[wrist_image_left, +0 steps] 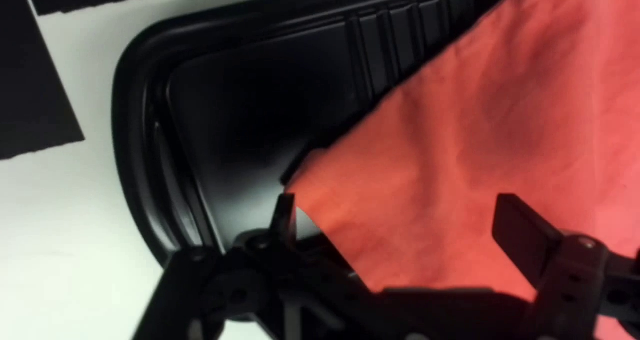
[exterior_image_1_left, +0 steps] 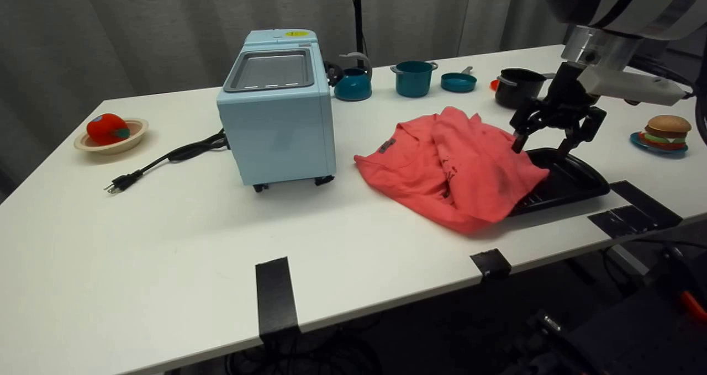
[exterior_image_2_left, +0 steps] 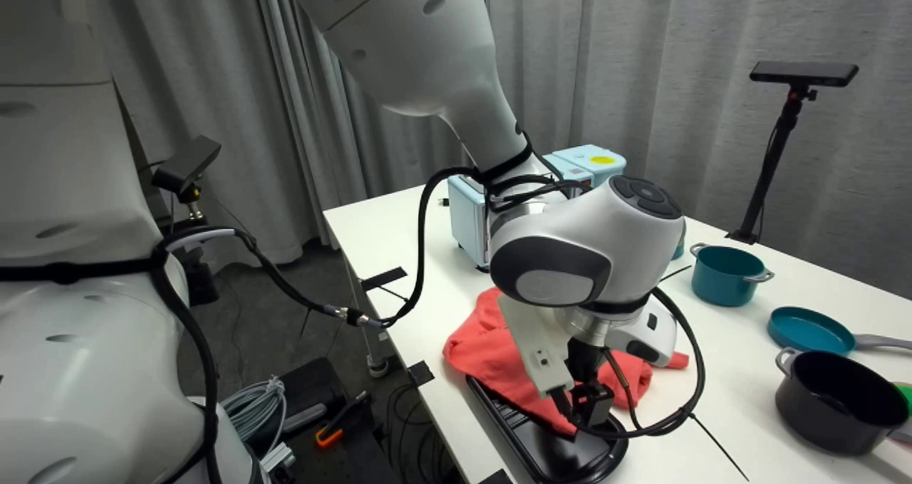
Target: Fold the sweatshirt from bottom to top
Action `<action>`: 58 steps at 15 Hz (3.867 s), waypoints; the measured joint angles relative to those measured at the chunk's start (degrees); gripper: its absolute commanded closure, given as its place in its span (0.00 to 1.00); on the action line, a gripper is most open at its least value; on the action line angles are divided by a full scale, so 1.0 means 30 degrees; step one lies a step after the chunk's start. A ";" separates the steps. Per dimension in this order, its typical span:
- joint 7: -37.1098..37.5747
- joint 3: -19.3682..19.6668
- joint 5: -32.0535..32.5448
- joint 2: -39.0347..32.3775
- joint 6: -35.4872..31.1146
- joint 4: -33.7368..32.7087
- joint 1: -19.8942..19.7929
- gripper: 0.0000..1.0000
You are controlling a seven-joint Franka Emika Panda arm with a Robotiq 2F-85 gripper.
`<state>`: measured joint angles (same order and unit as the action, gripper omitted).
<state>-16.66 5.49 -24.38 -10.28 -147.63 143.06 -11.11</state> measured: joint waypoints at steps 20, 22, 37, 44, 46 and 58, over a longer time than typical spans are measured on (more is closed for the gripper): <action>0.0000 -0.0314 0.0597 -0.2407 -0.0496 -0.0169 -0.0218 0.99; 0.0001 -0.0315 0.0917 -0.2342 -0.0802 -0.0170 -0.0218 1.00; -0.1556 -0.2993 -0.4365 0.4110 -0.1576 0.0414 0.2420 1.00; -0.2639 -0.3989 -0.7245 0.5230 -0.2156 0.0233 0.4649 1.00; -0.2819 -0.4262 -0.7602 0.5214 -0.2160 0.0082 0.4963 1.00; -0.2848 -0.3809 -0.6987 0.4862 -0.1847 -0.0219 0.5431 0.01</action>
<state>-25.20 -5.94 -45.34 4.31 -153.18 142.40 5.18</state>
